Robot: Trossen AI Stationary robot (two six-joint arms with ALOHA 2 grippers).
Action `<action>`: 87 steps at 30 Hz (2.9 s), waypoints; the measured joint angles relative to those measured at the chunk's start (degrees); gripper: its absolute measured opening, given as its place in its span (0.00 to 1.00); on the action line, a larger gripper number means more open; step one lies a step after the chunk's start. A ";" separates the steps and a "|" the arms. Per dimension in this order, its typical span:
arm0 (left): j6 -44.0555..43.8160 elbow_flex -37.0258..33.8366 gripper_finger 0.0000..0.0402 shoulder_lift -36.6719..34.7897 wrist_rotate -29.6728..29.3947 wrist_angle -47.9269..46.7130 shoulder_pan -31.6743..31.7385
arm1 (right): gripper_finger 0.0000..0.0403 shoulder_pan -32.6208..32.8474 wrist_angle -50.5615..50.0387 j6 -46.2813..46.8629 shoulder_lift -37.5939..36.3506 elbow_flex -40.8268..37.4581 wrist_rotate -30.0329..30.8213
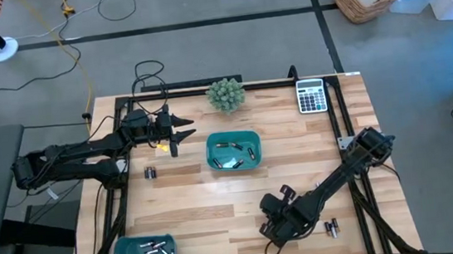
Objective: Sort batteries
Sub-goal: Put the black battery into the green bin, then put the silver battery into the blue bin
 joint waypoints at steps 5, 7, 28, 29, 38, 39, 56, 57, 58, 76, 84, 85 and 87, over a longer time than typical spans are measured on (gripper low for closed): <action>0.00 0.00 0.37 0.00 0.00 -0.01 -0.01 | 0.06 -1.34 -0.85 -5.60 -0.05 2.57 0.39; 0.00 0.00 0.37 0.00 0.00 -0.01 -0.01 | 0.06 -1.88 -0.99 -8.20 -0.43 3.44 0.43; 0.00 0.00 0.37 0.00 0.00 -0.02 -0.02 | 0.06 -16.99 -0.57 -44.59 -13.07 4.00 4.83; 0.00 0.00 0.37 0.00 0.00 -0.02 -0.02 | 0.06 -18.33 0.42 -46.93 -13.14 4.00 4.61; 0.00 0.00 0.37 -0.02 0.00 -0.08 -0.02 | 0.06 -29.06 4.08 -59.08 -12.05 3.99 -3.61; 0.00 0.00 0.37 -0.02 0.00 -0.09 -0.02 | 0.06 -29.72 4.05 -59.74 -12.03 3.96 -4.33; -0.45 0.00 0.37 -0.02 0.00 -0.97 -0.02 | 0.43 -32.54 5.44 -59.70 -12.23 3.96 -7.14; -0.46 0.00 0.37 -0.02 0.00 -1.06 -0.02 | 0.45 -32.32 5.40 -59.68 -12.39 3.96 -6.99; -0.46 0.00 0.37 -0.02 0.00 -1.18 -0.02 | 0.47 -32.08 5.58 -59.63 -12.63 3.96 -6.40; -0.66 0.00 0.37 -0.02 0.01 -1.92 -0.02 | 0.48 -23.57 5.12 -44.90 -32.21 -10.05 8.32; -1.43 0.00 0.37 -0.02 0.00 -1.91 -0.02 | 0.48 -15.87 -3.00 -27.23 -37.71 -18.19 10.67; -1.51 0.00 0.37 -0.02 0.00 -1.86 -0.02 | 0.48 -14.84 -3.70 -25.80 -37.91 -18.73 11.19; -1.55 0.00 0.37 -0.02 0.00 -1.90 -0.02 | 0.48 -12.96 -5.23 -23.13 -38.06 -19.14 11.69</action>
